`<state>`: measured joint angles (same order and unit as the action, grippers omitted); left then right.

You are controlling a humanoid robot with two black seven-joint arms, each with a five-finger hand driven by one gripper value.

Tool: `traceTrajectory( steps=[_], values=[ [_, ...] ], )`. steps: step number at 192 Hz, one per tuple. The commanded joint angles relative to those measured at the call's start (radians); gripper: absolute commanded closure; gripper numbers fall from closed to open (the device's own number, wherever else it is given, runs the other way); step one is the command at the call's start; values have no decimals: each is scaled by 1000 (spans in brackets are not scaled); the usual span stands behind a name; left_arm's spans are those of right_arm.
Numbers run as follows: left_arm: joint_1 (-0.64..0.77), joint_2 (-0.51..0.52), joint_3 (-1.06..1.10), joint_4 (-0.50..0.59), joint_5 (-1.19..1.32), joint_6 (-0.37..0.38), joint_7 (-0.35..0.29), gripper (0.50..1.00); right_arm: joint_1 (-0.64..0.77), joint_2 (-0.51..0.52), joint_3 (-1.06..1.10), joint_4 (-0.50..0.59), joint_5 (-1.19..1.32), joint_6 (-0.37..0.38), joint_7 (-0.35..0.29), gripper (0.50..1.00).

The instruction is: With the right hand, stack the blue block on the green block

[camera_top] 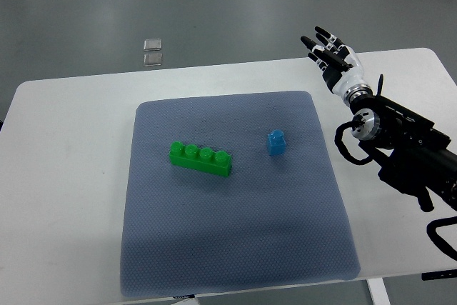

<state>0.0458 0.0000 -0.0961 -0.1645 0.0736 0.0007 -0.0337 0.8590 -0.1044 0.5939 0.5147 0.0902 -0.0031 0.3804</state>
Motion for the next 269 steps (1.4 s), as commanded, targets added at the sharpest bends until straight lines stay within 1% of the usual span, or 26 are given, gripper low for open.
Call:
traceTrajectory(
  steps=[1, 81, 114, 139, 159, 172, 196, 211, 226, 248, 269],
  values=[
    [0, 0, 1, 0, 0, -1, 0, 500, 0, 0, 1, -1, 0, -1, 0, 585],
    [0, 0, 1, 2, 0, 1, 0, 500, 0, -1, -2, 1, -1, 2, 0, 585],
    [-1, 0, 1, 0, 0, 1, 0, 500, 0, -18, -20, 34, -56, 6, 12, 585],
    [0, 0, 1, 2, 0, 1, 0, 500, 17, -34, -22, 60, -233, 11, 29, 585],
    [-1, 0, 1, 0, 0, 1, 0, 500, 37, -104, -29, 128, -411, 25, 35, 585],
    [0, 0, 1, 0, 0, -1, 0, 500, 38, -156, -52, 185, -555, 63, 35, 585],
    [-1, 0, 1, 2, 0, 1, 0, 500, 74, -235, -69, 251, -764, 103, 35, 585],
    [-1, 0, 1, 0, 0, 1, 0, 500, 86, -297, -114, 307, -905, 164, 49, 585],
    [0, 0, 1, 0, 0, 1, 0, 500, 115, -350, -144, 363, -1014, 203, 60, 585],
    [0, 0, 1, 0, 0, 1, 0, 500, 156, -399, -230, 433, -1201, 210, 57, 585],
    [0, 0, 1, 0, 0, 1, 0, 500, 195, -425, -302, 465, -1317, 215, 55, 585]
  ],
)
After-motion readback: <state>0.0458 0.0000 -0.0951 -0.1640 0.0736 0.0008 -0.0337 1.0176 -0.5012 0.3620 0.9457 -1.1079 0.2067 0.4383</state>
